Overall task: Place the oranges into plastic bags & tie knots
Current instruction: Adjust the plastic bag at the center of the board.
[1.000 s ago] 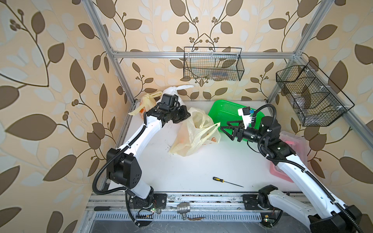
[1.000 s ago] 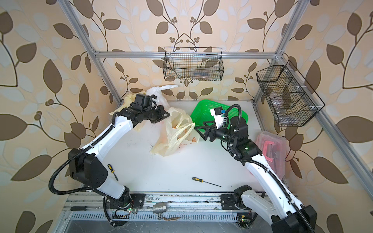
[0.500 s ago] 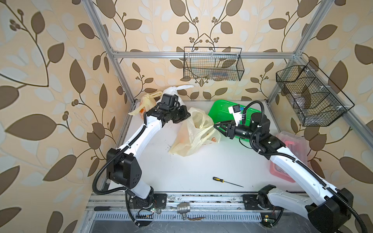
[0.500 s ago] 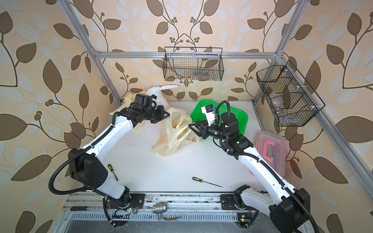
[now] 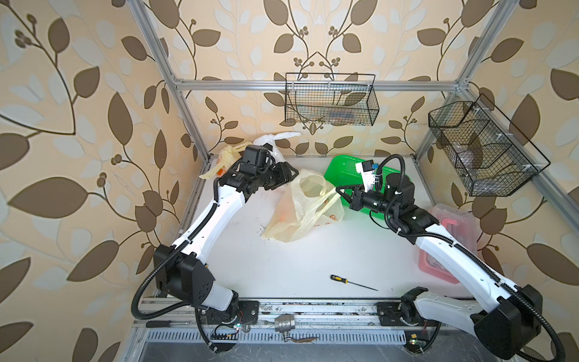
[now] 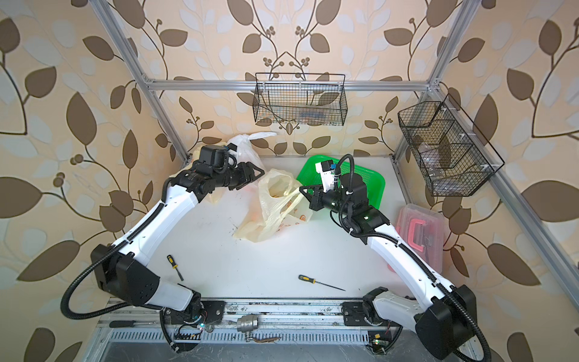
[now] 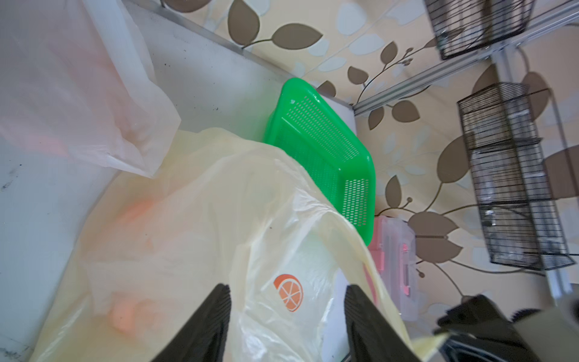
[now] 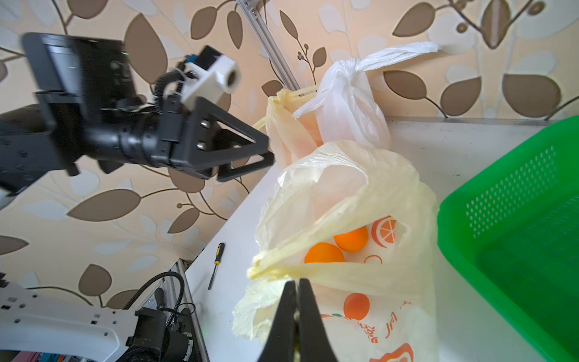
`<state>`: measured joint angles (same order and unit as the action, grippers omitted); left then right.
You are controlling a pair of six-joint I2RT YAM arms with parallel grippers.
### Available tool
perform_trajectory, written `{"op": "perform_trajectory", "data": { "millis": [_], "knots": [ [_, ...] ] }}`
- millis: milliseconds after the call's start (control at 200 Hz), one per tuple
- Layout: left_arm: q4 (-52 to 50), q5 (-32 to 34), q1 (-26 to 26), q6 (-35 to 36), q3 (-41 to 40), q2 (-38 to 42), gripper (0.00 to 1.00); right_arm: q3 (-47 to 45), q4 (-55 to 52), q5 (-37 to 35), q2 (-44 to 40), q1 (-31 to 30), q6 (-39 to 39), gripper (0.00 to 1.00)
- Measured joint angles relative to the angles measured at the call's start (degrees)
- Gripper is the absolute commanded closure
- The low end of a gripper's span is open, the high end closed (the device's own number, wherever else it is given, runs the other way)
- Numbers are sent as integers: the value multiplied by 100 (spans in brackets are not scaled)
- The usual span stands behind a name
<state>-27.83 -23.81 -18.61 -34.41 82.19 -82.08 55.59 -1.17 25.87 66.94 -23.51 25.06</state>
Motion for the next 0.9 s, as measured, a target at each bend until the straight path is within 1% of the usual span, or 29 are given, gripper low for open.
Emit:
{"op": "perform_trajectory", "data": {
  "millis": [90, 200, 295, 400, 430, 510, 595, 660, 720, 740, 765, 790, 815, 865, 875, 900],
  "knots": [
    [177, -31, -173, 81, -68, 315, 25, -2, 0, -33, 83, 57, 0, 100],
    [372, -131, -713, 308, -59, 422, 25, -4, 4, -39, 96, 101, 2, 100],
    [385, -188, -1198, 509, -13, 234, 27, -4, 13, -39, 96, 109, 2, 100],
    [308, -262, -1449, 662, 85, -120, 27, -13, 13, -39, 96, 114, 2, 100],
    [275, -275, -1478, 706, 127, -221, 30, -15, 13, -39, 96, 114, 2, 100],
    [125, -284, -1532, 820, 236, -470, 42, -20, 13, -39, 96, 114, 4, 100],
    [-101, -264, -1589, 1038, 339, -610, 50, -20, 13, -39, 96, 114, 4, 100],
    [-256, -212, -1631, 1176, 378, -634, 61, -20, 13, -39, 96, 114, 11, 100],
    [-387, -116, -1635, 1250, 407, -634, 75, -20, 13, -39, 96, 114, 24, 100],
    [-415, -85, -1639, 1261, 411, -634, 78, -20, 13, -39, 96, 114, 26, 100],
    [-448, -37, -1663, 1360, 420, -634, 79, -20, 13, -39, 96, 114, 31, 100],
    [-485, 26, -1668, 1386, 431, -634, 77, -20, 13, -42, 96, 114, 44, 100],
    [-507, 52, -1672, 1394, 437, -634, 72, -20, 11, -46, 96, 114, 46, 100],
    [-520, 138, -1672, 1445, 448, -634, 51, -20, 7, -70, 98, 114, 46, 100],
    [-522, 153, -1672, 1543, 452, -634, 47, -20, 4, -79, 98, 114, 46, 100],
    [-522, 179, -1672, 1526, 463, -634, 39, -20, 4, -87, 103, 114, 46, 100]
  ]
}}
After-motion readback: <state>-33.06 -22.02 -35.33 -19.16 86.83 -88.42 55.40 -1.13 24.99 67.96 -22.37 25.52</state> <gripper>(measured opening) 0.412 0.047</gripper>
